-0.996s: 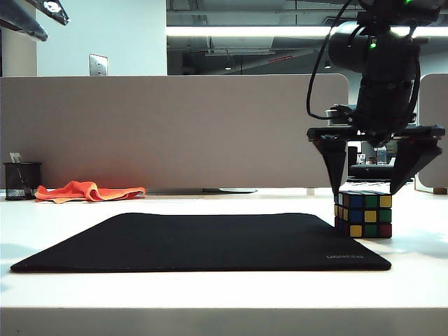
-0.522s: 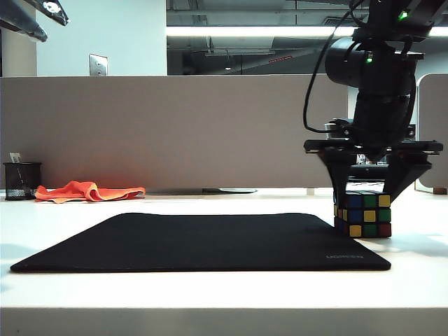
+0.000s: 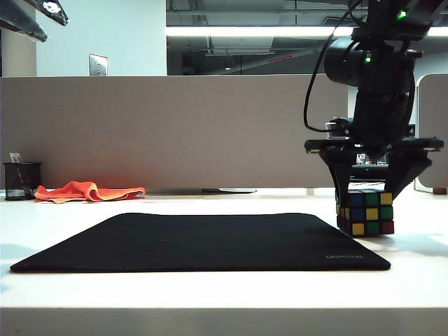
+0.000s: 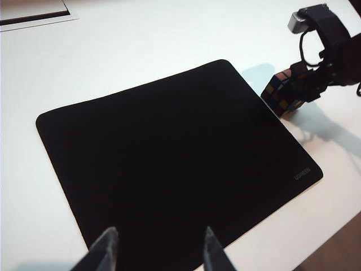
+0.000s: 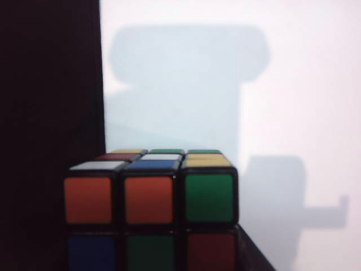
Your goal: Pick up the cube on the right side of the mouse pad, then place it in the center of the mouse pad.
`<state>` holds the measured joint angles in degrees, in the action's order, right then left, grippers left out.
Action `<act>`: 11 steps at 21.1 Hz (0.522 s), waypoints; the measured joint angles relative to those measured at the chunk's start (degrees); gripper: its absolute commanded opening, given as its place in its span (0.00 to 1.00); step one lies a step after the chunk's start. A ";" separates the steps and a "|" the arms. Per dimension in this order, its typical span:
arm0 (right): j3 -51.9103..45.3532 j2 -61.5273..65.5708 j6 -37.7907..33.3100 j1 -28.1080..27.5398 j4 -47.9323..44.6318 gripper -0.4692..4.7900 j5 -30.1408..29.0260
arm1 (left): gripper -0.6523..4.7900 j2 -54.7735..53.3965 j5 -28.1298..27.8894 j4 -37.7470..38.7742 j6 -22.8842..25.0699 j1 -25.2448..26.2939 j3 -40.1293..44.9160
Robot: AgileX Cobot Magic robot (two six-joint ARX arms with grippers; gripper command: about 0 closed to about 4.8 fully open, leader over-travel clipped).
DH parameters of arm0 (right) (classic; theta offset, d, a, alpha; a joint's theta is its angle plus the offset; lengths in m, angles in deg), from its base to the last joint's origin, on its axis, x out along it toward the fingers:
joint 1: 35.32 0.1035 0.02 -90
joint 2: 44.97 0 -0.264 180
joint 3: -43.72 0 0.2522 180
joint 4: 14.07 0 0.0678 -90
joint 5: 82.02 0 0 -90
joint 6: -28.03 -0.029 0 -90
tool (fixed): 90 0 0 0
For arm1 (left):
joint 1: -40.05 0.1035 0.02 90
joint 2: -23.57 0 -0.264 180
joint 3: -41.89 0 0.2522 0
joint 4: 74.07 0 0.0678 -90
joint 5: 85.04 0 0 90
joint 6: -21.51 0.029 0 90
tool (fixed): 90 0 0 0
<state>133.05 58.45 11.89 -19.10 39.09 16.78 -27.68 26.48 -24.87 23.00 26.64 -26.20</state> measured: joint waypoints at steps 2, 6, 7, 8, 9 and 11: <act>2.78 0.09 0.13 -0.07 2.56 0.61 0.13 | 0.47 0.00 0.00 0.00 0.00 0.00 0.00; 11.32 -1.38 0.28 0.02 9.25 0.58 -0.50 | 0.47 0.00 0.00 0.04 0.00 0.00 0.00; 13.16 -1.88 0.28 0.02 9.92 0.58 -1.51 | 0.47 -0.02 -0.02 0.02 0.00 0.00 0.00; 14.62 -2.43 0.31 0.09 10.21 0.58 -2.54 | 0.47 0.00 0.00 0.04 0.00 0.00 0.00; 16.39 -3.04 0.31 0.33 10.16 0.58 -3.80 | 0.47 -0.02 -0.02 0.02 0.00 0.00 0.00; 20.02 -3.65 0.28 1.38 10.27 0.58 -5.05 | 0.47 -0.02 0.00 0.04 0.00 0.00 0.00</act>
<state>153.07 54.80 12.17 -17.72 49.37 11.73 -27.70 26.48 -24.83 23.00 26.64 -26.20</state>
